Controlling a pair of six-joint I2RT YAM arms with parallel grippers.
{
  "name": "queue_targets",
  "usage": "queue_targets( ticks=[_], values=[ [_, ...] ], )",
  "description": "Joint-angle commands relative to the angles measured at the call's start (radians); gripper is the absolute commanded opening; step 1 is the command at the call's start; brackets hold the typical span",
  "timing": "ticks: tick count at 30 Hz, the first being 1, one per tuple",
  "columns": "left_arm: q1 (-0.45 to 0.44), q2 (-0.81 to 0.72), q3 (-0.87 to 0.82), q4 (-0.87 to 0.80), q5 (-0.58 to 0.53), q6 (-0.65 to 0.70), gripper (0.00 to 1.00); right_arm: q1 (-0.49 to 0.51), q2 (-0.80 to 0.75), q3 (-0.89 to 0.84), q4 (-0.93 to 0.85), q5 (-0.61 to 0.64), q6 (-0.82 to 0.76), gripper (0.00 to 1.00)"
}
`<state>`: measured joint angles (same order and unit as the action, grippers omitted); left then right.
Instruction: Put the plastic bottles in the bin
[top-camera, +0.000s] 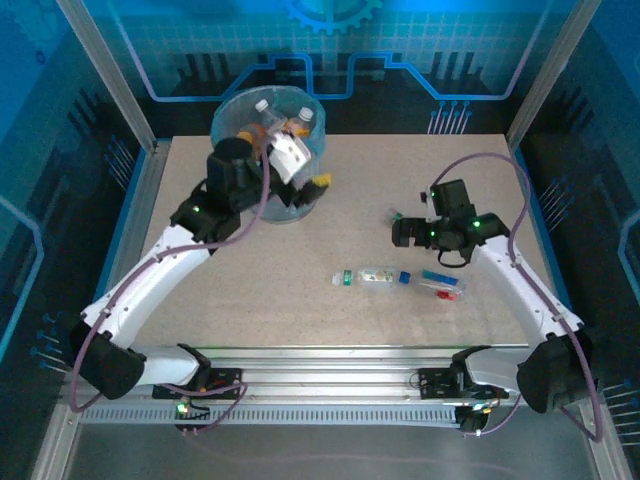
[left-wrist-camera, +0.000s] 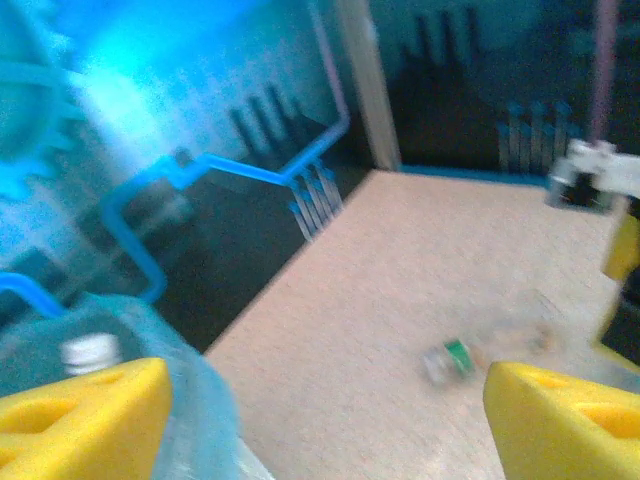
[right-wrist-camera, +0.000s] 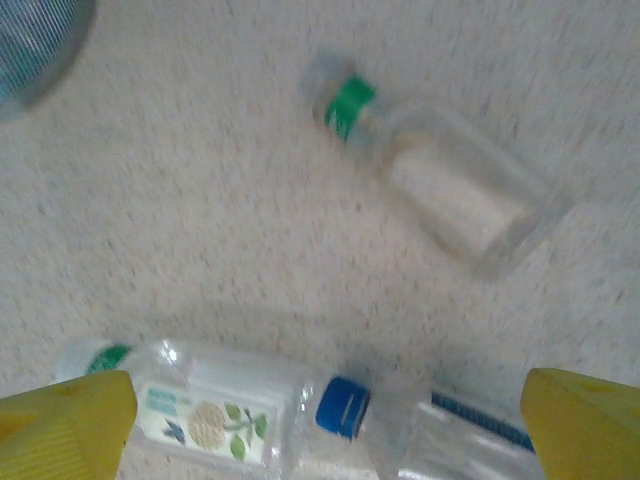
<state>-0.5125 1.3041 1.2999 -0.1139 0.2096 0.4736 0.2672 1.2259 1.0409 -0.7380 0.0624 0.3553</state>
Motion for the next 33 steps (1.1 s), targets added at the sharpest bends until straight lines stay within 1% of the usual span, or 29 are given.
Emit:
queue_targets(
  ticks=[1,2,4,5,6,8,9,11,13,14,20,25,29,33],
  values=[
    [-0.036,-0.062,-0.095,0.038,0.171,0.177,0.85,-0.004,-0.030,-0.052,-0.010,-0.127,-0.086,1.00],
    [-0.045,-0.071,-0.119,0.009,0.211,0.208,0.87,0.017,-0.042,-0.081,0.007,-0.176,-0.142,1.00],
    [-0.065,-0.083,-0.158,-0.061,0.270,0.288,0.90,0.100,-0.068,-0.123,0.038,-0.222,-0.270,0.99],
    [-0.080,-0.091,-0.185,-0.069,0.280,0.321,0.92,0.168,-0.080,-0.132,0.046,-0.199,-0.345,0.99],
    [-0.088,-0.101,-0.217,-0.056,0.290,0.342,0.93,0.238,-0.084,-0.136,0.054,-0.141,-0.405,1.00],
    [-0.094,-0.125,-0.275,-0.029,0.333,0.375,0.95,0.328,-0.083,-0.147,0.082,-0.031,-0.505,1.00],
    [-0.093,-0.142,-0.302,-0.024,0.359,0.403,0.96,0.352,-0.072,-0.154,0.098,0.008,-0.548,1.00],
    [-0.094,-0.165,-0.337,-0.026,0.378,0.444,0.98,0.361,-0.031,-0.145,0.106,0.031,-0.631,1.00],
    [-0.093,-0.181,-0.353,-0.051,0.366,0.470,0.99,0.368,0.020,-0.118,0.053,-0.054,-0.796,1.00],
    [-0.093,-0.189,-0.352,-0.081,0.359,0.487,0.99,0.379,0.046,-0.107,0.029,-0.068,-0.866,1.00],
    [-0.093,-0.232,-0.359,-0.220,0.299,0.554,0.99,0.377,0.200,-0.049,0.002,-0.072,-1.012,1.00],
    [-0.092,-0.279,-0.393,-0.247,0.268,0.560,0.99,0.362,0.332,0.004,-0.003,-0.032,-1.023,0.99],
    [-0.075,-0.305,-0.409,-0.271,0.255,0.528,0.99,0.320,0.414,0.045,-0.004,-0.124,-0.999,0.91],
    [-0.046,-0.323,-0.411,-0.301,0.271,0.481,0.98,0.313,0.471,0.042,0.029,-0.121,-0.989,0.86]
  ],
)
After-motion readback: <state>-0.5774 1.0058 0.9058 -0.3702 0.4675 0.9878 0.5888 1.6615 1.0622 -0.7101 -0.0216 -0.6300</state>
